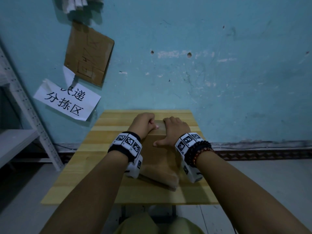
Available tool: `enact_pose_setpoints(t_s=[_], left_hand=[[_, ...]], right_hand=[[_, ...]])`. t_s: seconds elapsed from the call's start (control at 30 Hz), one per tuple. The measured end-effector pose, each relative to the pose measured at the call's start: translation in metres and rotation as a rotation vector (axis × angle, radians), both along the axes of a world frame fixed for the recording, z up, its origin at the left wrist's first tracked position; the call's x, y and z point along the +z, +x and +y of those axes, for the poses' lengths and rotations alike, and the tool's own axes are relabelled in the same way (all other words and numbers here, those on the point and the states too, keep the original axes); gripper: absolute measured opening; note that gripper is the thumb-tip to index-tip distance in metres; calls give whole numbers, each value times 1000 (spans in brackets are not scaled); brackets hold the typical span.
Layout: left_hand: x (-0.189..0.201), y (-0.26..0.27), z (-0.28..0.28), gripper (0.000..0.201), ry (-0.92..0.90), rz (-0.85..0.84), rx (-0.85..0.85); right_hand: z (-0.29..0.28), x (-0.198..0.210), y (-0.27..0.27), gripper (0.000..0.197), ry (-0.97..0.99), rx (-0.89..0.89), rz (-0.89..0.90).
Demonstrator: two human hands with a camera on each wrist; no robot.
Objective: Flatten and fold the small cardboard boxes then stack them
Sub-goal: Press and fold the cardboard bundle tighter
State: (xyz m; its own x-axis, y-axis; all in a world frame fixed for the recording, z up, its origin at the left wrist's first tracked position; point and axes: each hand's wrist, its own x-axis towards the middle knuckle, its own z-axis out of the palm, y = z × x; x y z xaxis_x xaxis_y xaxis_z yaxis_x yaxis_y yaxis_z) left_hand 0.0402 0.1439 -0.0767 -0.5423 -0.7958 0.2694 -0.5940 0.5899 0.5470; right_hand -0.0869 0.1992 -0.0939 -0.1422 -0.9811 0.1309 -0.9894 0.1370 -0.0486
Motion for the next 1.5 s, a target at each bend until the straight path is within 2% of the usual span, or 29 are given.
enact_pose_setpoints(t_s=[0.13, 0.33, 0.4, 0.47, 0.53, 0.57, 0.7, 0.8, 1.0, 1.13, 1.27, 1.37, 1.5], left_hand=[[6, -1, -1, 43, 35, -36, -24], [9, -12, -2, 41, 150, -90, 137], [12, -16, 0, 32, 164, -125, 162], [16, -18, 3, 14, 155, -128, 181], [16, -19, 6, 43, 119, -155, 225], [16, -19, 7, 48, 80, -211, 257], [15, -18, 10, 41, -23, -523, 308], [15, -20, 12, 41, -65, -609, 296], [20, -26, 12, 30, -59, -651, 250], [19, -22, 8, 25, -12, -607, 255], [22, -20, 8, 36, 11, -558, 250], [21, -19, 8, 36, 13, -554, 243], [18, -15, 7, 24, -20, -538, 237]], right_hand=[[0, 0, -1, 97, 6, 7, -12], [0, 1, -1, 97, 10, 10, -8], [0, 0, -1, 97, 11, 11, -10], [0, 0, -1, 97, 10, 12, -9], [0, 1, -1, 97, 11, 12, -12], [0, 1, -2, 98, 9, 10, -15], [-1, 0, -2, 98, 5, 11, -23], [-1, -1, -1, 97, 5, 10, -23], [0, -1, -1, 96, -1, 8, -22], [0, 0, -1, 97, 3, 11, -22], [1, 0, -1, 97, 7, 13, -20], [0, 0, -1, 97, 9, 11, -20], [-1, -1, -1, 97, 0, 13, -20]])
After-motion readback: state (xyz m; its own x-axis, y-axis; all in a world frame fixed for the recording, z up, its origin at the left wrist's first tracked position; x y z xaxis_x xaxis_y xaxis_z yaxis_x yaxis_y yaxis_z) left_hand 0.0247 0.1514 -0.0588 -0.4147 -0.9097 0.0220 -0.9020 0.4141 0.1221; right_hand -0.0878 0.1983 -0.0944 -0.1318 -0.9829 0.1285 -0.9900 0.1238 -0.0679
